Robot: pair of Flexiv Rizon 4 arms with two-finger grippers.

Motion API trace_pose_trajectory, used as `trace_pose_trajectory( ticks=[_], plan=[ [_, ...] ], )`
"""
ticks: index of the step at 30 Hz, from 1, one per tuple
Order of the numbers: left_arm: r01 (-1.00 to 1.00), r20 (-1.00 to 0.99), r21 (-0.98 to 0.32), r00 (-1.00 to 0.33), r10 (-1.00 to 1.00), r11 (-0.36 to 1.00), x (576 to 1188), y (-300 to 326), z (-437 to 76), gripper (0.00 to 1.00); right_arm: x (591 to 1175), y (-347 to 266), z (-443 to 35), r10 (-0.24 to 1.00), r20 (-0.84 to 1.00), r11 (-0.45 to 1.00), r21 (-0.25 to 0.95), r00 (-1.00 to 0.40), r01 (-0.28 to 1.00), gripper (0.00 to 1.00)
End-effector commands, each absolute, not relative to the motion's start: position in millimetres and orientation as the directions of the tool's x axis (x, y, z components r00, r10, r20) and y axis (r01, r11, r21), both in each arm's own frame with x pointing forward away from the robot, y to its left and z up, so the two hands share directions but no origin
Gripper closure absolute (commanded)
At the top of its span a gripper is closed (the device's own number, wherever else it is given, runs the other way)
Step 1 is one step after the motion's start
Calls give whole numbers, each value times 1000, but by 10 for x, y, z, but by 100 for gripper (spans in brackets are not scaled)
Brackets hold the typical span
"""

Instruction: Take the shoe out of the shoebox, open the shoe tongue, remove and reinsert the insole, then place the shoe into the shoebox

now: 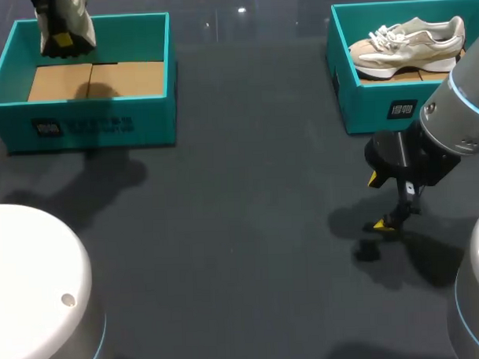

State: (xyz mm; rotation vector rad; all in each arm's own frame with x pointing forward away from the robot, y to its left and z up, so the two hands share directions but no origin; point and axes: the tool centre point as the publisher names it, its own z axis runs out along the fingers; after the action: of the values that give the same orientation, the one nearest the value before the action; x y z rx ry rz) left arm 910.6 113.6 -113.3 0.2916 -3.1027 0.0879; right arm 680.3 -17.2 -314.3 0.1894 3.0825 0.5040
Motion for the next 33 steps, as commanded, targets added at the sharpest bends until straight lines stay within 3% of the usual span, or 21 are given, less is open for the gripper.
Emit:
trace_pose_trajectory(
  ticks=[1,12,25,33],
  plan=[
    [-133,64,-66,-990,-129,989,9379,1472,-1197,100,6794,-167,-3150,123,5,941,316,-992,118,0],
    [-141,26,5,-990,-141,990,10001,2408,-1311,100,6794,-167,-3150,123,5,941,316,-992,118,0],
    [-113,38,-3,-993,-113,994,10072,2430,-1397,100,6794,-167,-3150,123,5,941,316,-992,118,0],
    [-13,92,-94,-996,-5,995,10337,2668,-1547,100,6794,-167,-3150,123,5,941,316,-992,118,0]
  ],
)
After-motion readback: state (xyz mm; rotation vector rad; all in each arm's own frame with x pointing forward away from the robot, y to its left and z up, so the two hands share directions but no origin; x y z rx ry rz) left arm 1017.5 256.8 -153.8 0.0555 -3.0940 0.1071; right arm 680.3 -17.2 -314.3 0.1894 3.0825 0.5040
